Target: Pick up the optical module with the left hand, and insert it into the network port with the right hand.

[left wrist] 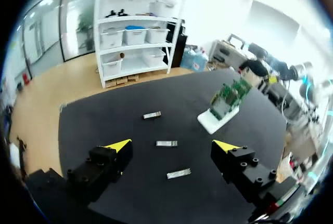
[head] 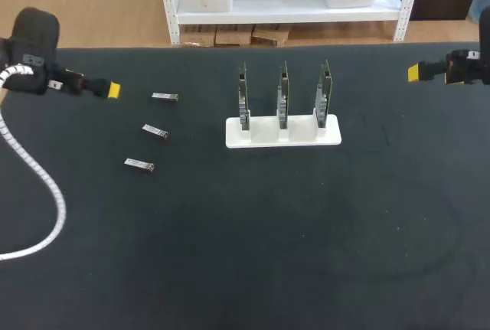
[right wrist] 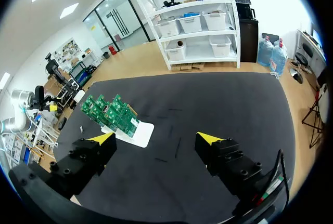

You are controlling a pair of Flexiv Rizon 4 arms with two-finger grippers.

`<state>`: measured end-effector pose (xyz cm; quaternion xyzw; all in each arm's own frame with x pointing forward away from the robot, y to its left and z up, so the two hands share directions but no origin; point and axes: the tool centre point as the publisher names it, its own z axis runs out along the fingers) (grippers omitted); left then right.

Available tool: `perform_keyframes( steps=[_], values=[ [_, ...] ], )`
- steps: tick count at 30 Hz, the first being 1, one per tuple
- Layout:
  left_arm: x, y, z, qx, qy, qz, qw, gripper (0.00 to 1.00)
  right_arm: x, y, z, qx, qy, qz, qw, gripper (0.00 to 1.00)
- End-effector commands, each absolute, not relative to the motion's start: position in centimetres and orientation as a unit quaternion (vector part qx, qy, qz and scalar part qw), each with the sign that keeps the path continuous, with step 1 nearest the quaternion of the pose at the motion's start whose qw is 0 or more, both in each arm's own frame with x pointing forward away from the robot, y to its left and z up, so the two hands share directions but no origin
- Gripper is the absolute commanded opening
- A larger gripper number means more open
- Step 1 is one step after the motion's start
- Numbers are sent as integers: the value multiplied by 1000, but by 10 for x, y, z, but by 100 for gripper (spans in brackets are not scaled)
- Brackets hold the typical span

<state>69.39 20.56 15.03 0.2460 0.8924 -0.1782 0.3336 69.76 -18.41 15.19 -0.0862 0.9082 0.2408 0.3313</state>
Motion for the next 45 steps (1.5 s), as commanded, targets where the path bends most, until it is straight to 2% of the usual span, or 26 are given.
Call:
perform_keyframes(
  steps=[1,6,12,36,39,45],
  values=[
    [698,213,150,309,890,-164,292,100,698,-185,151,-87,908,241,331,100],
    [698,216,132,407,873,-149,223,100,698,-185,151,-87,908,241,331,100],
    [707,220,116,429,873,-136,186,100,698,-185,151,-87,908,241,331,100],
    [712,223,116,406,883,-152,179,100,698,-185,151,-87,908,241,331,100],
    [704,216,115,466,856,-119,188,100,698,-185,151,-87,908,241,331,100],
    [692,216,98,529,831,-94,148,100,698,-185,151,-87,908,241,331,100]
  ],
)
